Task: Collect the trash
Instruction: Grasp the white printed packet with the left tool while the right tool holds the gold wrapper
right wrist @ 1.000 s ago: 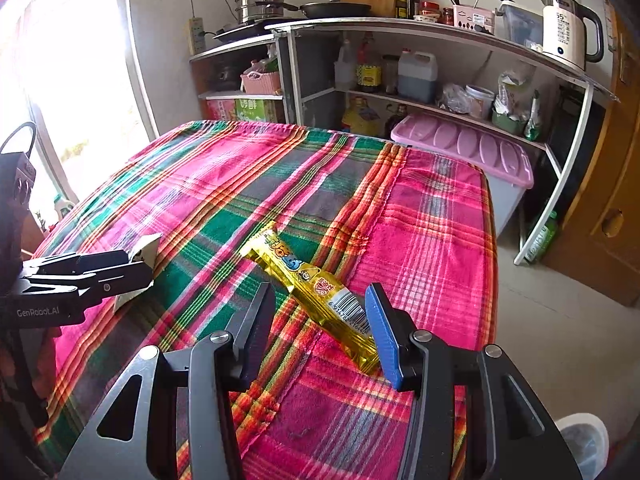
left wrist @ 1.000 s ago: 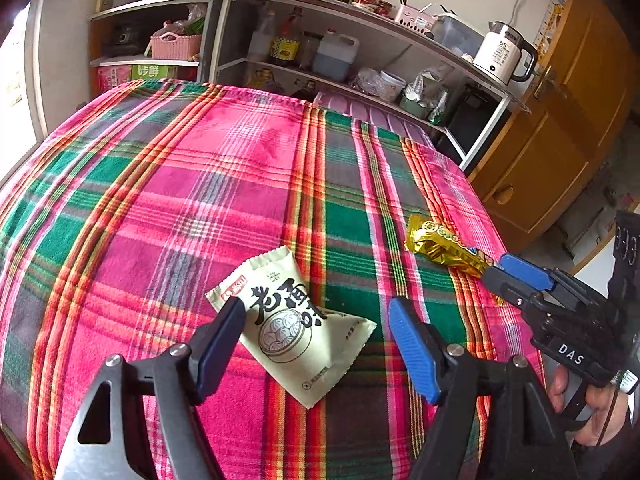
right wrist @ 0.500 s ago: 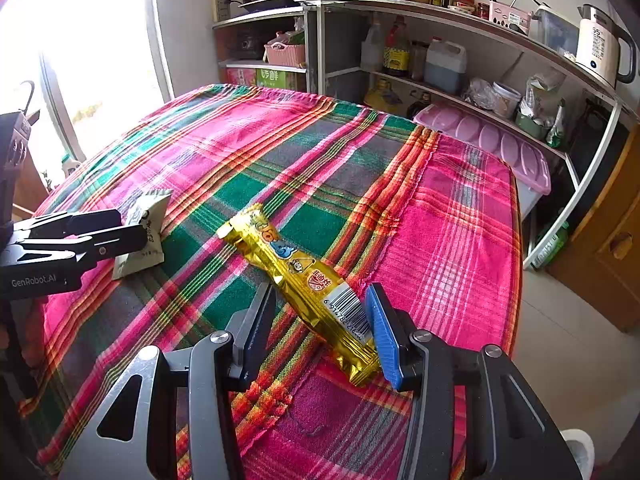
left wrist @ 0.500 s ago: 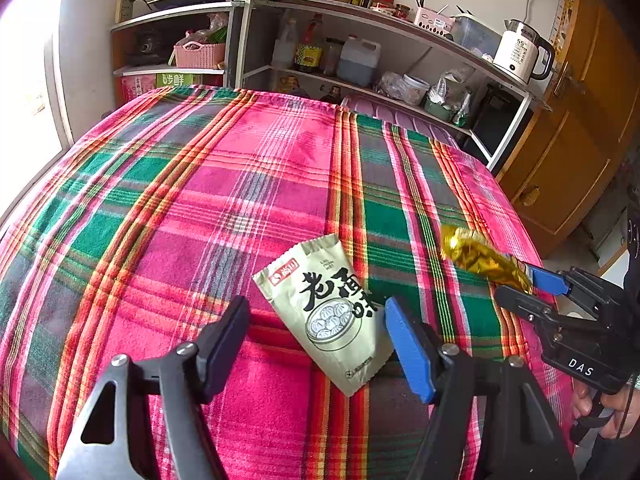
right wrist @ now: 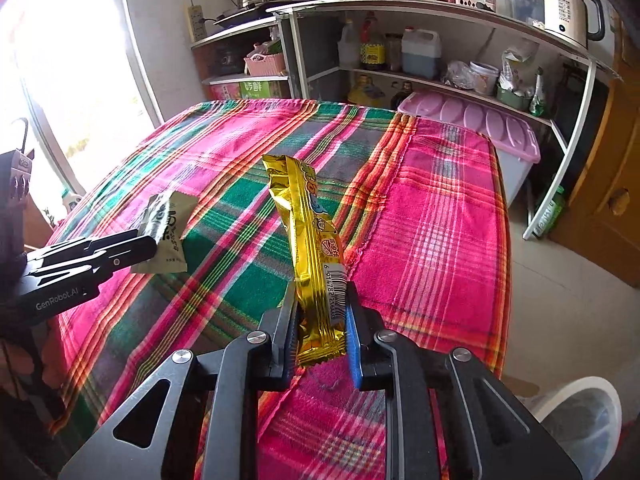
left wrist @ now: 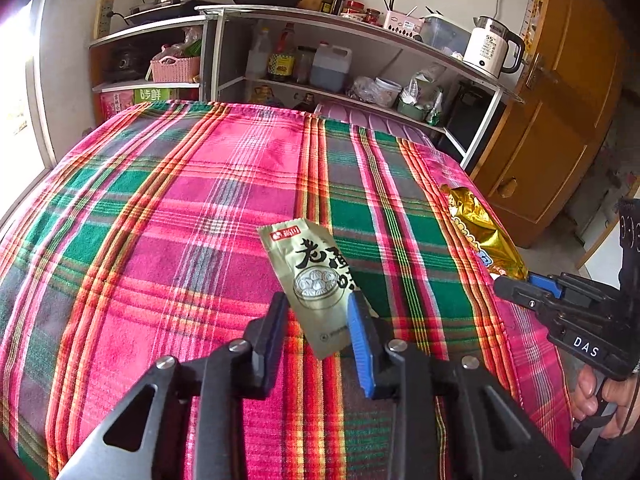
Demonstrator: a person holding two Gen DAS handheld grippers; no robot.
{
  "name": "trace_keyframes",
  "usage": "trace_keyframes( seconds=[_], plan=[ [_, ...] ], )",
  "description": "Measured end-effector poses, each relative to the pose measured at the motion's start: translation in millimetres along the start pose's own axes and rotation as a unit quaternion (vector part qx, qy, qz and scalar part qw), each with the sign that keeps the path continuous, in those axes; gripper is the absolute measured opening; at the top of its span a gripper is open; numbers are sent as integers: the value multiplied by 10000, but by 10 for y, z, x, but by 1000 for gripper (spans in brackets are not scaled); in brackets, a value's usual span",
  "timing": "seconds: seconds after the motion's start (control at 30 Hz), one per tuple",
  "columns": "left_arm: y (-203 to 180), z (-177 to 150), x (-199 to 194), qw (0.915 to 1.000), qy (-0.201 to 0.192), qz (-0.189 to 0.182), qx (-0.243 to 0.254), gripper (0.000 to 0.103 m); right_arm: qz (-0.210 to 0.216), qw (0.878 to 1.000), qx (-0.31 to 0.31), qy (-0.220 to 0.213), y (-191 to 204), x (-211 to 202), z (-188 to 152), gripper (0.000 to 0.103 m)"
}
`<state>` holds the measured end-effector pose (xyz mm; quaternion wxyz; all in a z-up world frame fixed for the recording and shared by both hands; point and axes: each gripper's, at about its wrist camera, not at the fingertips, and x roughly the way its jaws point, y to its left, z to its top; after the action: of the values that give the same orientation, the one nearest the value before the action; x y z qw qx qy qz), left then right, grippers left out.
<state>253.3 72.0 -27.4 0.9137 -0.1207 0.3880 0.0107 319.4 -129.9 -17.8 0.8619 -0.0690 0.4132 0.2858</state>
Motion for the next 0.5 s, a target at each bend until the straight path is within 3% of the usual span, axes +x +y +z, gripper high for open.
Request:
trace_keyframes(
  seconds=[0.27,0.33,0.4,0.5],
  plan=[
    [11,-58,-60,9996,93,-251,-79,24,64,10000,74,9,104,-140,-193,21],
    [45,-42,-22,9993,152,-263,-238,31,58,9999,89,32,109,-148,-220,21],
    [70,-35,28,9986,215,-281,-391,59,60,9999,105,34,96,-162,-233,21],
    [75,-2,73,9977,180,-326,-561,65,46,9998,171,17,68,-185,-257,21]
  ],
)
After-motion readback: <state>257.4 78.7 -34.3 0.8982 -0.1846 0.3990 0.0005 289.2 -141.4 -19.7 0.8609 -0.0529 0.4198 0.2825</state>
